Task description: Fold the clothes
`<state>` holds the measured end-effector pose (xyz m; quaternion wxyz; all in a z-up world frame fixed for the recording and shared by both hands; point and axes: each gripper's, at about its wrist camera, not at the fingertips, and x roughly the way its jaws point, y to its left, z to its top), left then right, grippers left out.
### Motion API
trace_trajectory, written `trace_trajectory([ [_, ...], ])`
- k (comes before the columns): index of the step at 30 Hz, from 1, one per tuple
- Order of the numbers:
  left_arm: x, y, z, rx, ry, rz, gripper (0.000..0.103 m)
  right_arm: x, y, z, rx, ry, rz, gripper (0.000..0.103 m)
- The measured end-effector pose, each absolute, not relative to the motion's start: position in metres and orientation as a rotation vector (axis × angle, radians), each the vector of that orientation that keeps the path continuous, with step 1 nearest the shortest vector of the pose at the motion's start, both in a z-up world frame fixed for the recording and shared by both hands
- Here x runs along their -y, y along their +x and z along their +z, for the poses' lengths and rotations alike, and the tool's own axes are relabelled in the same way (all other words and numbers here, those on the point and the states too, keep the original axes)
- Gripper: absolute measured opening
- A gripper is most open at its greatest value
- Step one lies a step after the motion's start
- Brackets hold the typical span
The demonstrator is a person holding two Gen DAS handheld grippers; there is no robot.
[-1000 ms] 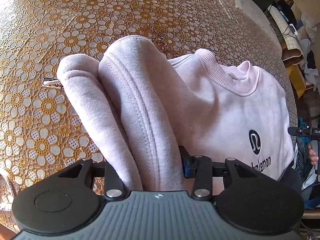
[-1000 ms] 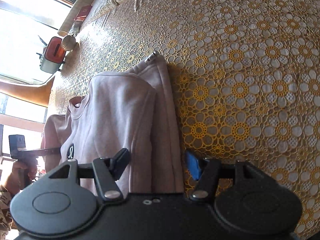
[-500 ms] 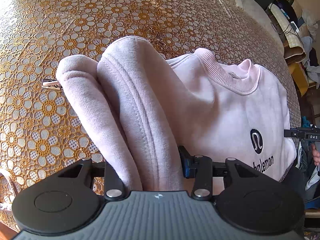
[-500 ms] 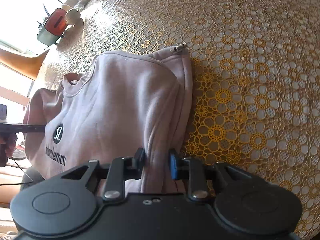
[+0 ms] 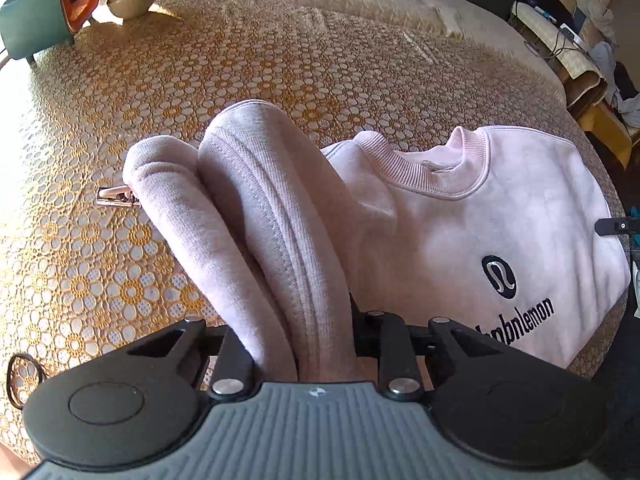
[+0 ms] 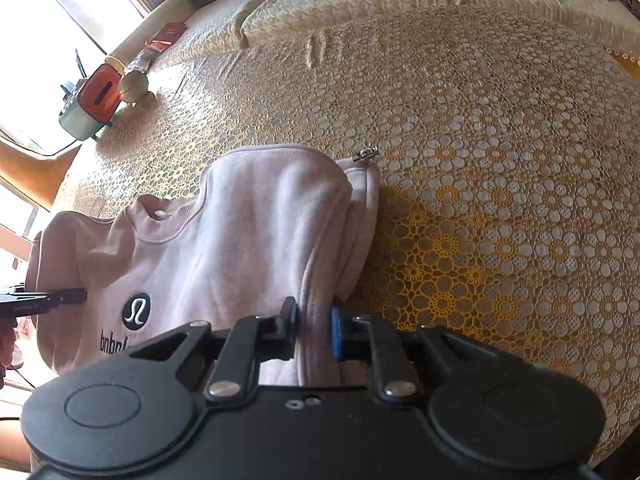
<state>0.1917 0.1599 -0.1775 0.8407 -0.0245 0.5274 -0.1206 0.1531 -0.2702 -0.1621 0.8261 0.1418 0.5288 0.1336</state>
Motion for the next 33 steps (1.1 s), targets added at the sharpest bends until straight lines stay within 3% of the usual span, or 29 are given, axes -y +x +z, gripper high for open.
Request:
trace_trajectory([
  [7,-0.192,0.211,-0.150,-1.045,0.006,-0.226,0.021,0.232,0.183,-0.139,-1.071,0.328,0.314,0.103],
  [15,-0.251,0.258,-0.128,-0.995,0.112,-0.119,0.021,0.168,0.250,-0.150,-1.061,0.350,0.394,0.103],
  [25,-0.392,0.360,-0.097,-0.952,0.144,0.056,0.021,0.013,0.362,-0.142,-1.047,0.361,0.504,0.103],
  [33,-0.480,0.392,-0.109,-0.962,0.135,0.149,0.021,-0.100,0.420,-0.141,-1.033,0.305,0.560,0.103],
])
